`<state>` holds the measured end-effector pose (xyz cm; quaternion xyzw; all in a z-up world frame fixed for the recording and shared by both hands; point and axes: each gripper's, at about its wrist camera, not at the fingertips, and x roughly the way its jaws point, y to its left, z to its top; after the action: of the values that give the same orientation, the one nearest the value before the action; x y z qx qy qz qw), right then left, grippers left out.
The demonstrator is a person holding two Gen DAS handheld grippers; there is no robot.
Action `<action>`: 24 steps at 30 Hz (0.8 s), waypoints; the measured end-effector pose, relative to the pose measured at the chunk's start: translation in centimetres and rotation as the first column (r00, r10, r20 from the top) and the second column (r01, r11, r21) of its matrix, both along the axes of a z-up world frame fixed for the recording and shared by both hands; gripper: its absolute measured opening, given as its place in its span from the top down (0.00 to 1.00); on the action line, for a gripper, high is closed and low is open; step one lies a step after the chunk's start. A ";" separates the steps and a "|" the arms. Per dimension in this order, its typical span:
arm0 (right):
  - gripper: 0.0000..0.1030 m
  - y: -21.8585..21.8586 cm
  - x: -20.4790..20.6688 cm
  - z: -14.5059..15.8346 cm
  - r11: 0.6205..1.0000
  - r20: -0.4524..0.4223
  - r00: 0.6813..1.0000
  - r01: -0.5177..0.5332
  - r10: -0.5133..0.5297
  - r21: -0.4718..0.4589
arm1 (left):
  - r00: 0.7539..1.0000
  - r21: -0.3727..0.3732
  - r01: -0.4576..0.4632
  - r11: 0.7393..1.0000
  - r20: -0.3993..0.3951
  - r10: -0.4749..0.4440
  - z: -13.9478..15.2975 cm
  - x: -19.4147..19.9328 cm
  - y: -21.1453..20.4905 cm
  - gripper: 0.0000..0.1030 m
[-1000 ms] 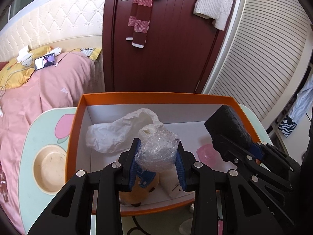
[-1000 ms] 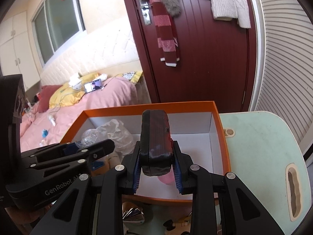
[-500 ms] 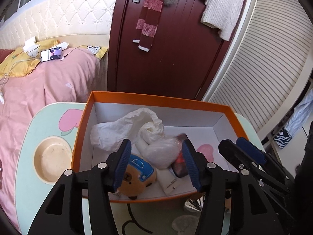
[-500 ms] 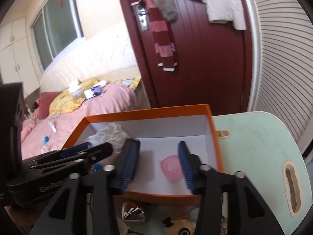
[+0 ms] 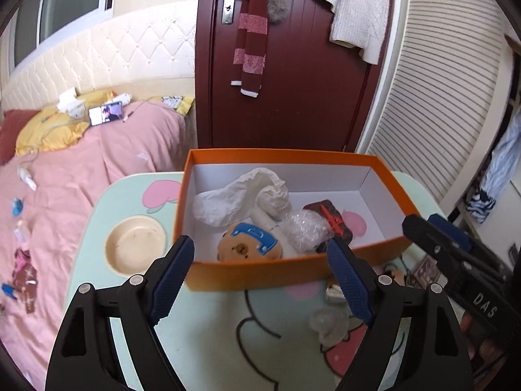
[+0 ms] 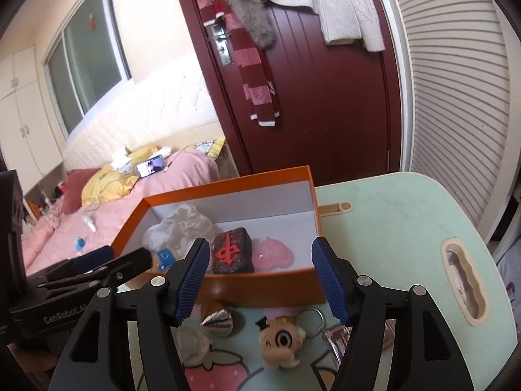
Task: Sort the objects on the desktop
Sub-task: 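Grasp the clear plastic heart on the table with the left tool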
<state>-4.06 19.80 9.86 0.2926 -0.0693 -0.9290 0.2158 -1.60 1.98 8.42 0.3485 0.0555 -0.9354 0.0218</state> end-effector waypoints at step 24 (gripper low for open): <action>0.34 1.9 5.7 -5.4 0.987 0.106 0.994 -0.017 0.000 0.161 | 0.979 0.125 0.118 0.985 0.152 -0.136 -5.3 0.4 2.3 0.19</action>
<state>1.66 21.65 4.50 0.3580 -0.0039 -0.9139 0.1915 -1.24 4.26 3.12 0.4258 0.0849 -0.8992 -0.0539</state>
